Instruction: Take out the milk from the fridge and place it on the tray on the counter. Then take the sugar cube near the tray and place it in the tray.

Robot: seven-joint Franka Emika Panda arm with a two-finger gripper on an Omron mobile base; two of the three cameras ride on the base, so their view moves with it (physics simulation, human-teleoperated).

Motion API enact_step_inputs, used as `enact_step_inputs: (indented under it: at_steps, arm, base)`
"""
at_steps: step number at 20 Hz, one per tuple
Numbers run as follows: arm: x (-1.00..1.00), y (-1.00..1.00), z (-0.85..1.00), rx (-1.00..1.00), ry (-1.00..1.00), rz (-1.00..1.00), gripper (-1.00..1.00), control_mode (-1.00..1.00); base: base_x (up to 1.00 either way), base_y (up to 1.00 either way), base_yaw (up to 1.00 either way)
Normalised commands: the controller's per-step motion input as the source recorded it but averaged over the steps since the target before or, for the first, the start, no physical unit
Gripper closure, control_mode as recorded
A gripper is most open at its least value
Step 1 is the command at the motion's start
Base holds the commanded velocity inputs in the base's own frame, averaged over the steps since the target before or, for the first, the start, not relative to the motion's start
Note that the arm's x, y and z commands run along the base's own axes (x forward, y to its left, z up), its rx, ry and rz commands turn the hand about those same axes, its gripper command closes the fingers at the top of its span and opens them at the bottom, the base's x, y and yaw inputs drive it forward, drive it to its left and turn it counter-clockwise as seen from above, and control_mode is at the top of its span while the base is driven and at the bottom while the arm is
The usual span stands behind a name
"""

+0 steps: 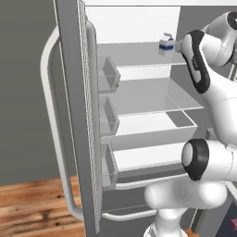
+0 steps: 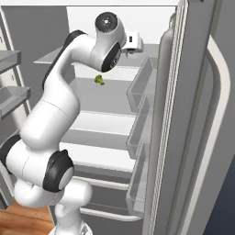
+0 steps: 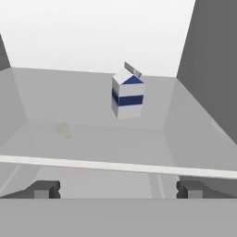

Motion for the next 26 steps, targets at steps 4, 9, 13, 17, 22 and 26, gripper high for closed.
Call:
enact_step_inputs:
  at_steps: [4,9,13,17,22,26]
  arm:
    - [0.35,0.00,0.00,0.01,0.00,0.00,-1.00,-1.00]
    - [0.23,0.00,0.00,0.01,-0.09,0.01,-1.00,-1.00]
    - [0.22,0.00,0.00,0.03,-0.14,0.04,-1.00,-1.00]
    - [0.39,0.00,-0.01,0.01,-0.02,0.07,-1.00,-1.00]
    - [0.55,-0.02,0.00,0.00,0.07,0.06,-1.00,-1.00]
    - [0.29,-0.22,0.00,0.00,0.01,0.06,-1.00,-1.00]
  base:
    - [0.00,0.00,0.00]
    - [0.00,0.00,0.00]
    - [0.00,0.00,0.00]
    - [0.00,0.00,0.00]
    - [0.00,0.00,0.00]
    - [0.00,0.00,0.00]
